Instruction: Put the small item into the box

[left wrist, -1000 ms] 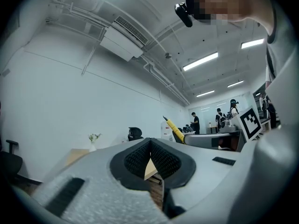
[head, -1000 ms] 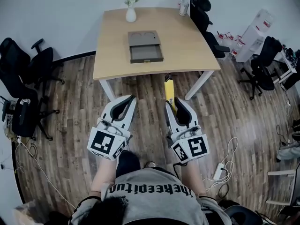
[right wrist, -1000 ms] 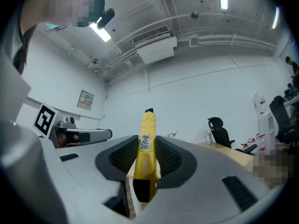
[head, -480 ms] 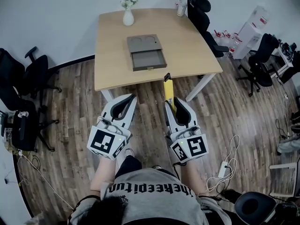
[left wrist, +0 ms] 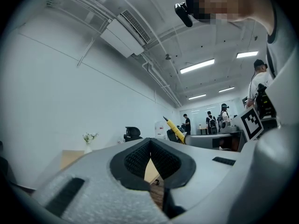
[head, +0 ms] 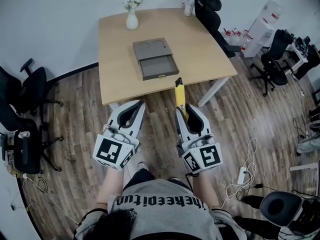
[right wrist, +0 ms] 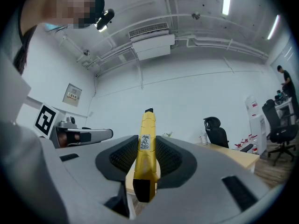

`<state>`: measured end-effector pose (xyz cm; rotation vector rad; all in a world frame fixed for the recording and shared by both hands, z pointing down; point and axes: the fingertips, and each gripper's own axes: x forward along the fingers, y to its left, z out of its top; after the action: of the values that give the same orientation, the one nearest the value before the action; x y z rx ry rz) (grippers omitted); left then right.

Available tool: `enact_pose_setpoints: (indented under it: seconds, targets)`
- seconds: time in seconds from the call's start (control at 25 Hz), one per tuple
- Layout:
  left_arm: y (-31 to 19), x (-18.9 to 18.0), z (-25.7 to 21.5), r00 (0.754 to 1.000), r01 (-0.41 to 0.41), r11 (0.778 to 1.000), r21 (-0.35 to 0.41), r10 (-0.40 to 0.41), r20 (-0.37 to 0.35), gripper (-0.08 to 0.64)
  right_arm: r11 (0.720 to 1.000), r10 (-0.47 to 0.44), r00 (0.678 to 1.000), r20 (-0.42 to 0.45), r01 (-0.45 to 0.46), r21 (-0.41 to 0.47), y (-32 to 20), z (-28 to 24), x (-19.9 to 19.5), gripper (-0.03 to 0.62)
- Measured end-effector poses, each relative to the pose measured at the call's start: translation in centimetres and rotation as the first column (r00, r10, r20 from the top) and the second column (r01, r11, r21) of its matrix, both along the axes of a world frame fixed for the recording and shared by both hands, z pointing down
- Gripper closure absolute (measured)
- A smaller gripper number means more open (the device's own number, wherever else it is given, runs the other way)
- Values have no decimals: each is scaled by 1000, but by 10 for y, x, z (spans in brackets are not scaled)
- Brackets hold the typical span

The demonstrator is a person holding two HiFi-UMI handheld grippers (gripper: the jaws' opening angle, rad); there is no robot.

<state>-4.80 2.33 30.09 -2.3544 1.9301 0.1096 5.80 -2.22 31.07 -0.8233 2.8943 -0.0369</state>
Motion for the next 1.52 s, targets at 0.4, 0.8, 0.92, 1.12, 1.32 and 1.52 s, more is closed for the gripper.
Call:
enact_pose_setpoints:
  seconds: [0.4,0.8,0.92,1.12,1.32,1.52]
  targets:
    - [-4,-27,-1,999,-53,999,10,53,-1,545,998,62,998,1,-62,8,2,-1,-22,471]
    - [1,-42,5,996,-88,996,10,88,-3,545,994,106,994,0,-106,7,10,5,-34,471]
    - [0,-45,8,996,-89,996,4,89,-7,545,994,107,994,-4,-107,5,10,6,-37,471]
    - [-9,-50,13,996,-89,996,-11,89,-16,545,994,106,994,-10,-106,-1,0,8,-41,471]
    - [-26,-56,13,997,-76,997,-14,76,-11,545,995,95,995,-9,-95,-7,-20,10,-48,471]
    - [-51,-68,11,999,-53,999,-11,53,-8,545,997,72,997,-6,-72,3,-47,6,-60,471]
